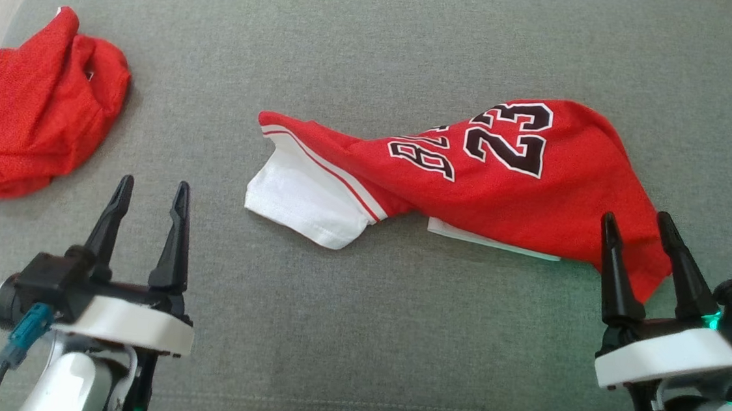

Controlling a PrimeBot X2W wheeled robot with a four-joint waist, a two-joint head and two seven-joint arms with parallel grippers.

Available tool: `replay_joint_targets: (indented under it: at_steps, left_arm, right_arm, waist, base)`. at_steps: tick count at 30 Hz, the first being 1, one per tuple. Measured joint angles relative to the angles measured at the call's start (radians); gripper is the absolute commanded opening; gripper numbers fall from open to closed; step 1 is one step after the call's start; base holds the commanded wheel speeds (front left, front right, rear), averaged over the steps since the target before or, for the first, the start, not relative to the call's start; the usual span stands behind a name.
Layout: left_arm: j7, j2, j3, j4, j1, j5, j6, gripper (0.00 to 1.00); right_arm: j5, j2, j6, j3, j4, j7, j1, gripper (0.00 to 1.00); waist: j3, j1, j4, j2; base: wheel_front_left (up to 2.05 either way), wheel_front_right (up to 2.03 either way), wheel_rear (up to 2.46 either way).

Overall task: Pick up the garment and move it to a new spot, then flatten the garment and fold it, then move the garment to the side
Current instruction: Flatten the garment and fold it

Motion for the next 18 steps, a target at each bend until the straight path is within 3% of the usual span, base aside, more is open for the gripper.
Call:
replay_joint_targets:
  at_steps: [18]
  left_arm:
    - [0.0, -0.012, -0.001, 0.0, -0.003, 0.007, -0.01, 1.0]
  right_arm:
    - [0.0, 0.0, 0.0, -0.002, -0.001, 0.001, -0.002, 1.0]
  waist:
    - [0.016, 0.0, 0.005, 0.0]
  base:
    - [0.0, 0.0, 0.0]
